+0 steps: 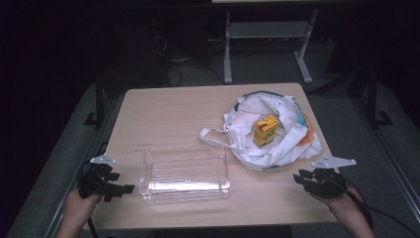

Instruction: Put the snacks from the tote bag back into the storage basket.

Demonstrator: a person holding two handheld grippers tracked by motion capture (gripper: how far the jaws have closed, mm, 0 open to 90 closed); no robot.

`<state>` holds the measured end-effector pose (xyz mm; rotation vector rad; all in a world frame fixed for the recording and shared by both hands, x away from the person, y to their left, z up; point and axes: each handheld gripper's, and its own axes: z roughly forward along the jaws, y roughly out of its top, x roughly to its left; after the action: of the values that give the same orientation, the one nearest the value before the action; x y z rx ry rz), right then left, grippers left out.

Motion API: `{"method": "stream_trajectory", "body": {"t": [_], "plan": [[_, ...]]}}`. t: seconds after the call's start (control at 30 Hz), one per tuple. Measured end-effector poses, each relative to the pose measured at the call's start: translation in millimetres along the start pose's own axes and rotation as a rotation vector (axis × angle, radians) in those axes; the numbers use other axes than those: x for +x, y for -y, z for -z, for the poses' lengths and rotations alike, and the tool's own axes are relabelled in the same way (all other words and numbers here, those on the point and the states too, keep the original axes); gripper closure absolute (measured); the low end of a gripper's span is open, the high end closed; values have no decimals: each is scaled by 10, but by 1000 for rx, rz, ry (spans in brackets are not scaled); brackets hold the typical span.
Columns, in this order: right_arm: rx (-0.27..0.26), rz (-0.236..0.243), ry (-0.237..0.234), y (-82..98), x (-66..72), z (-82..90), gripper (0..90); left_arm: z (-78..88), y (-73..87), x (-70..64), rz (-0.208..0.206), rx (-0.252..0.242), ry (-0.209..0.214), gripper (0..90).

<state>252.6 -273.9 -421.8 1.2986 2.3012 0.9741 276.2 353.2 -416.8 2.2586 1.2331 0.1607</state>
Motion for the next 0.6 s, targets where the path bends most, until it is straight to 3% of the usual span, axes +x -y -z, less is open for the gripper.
{"method": "stream_trajectory", "body": {"t": [0.13, 0.33, 0.6], "plan": [[11, 21, -1, -82, -19, 8, 894, 22, 19, 27, 1, -13, 7, 160], [-25, 18, -26, -200, -95, 37, 899, 54, 45, 39, 19, -26, -3, 160], [-22, 42, -64, -383, -153, -34, 899, 78, 63, 43, 29, -25, 3, 160]]}}
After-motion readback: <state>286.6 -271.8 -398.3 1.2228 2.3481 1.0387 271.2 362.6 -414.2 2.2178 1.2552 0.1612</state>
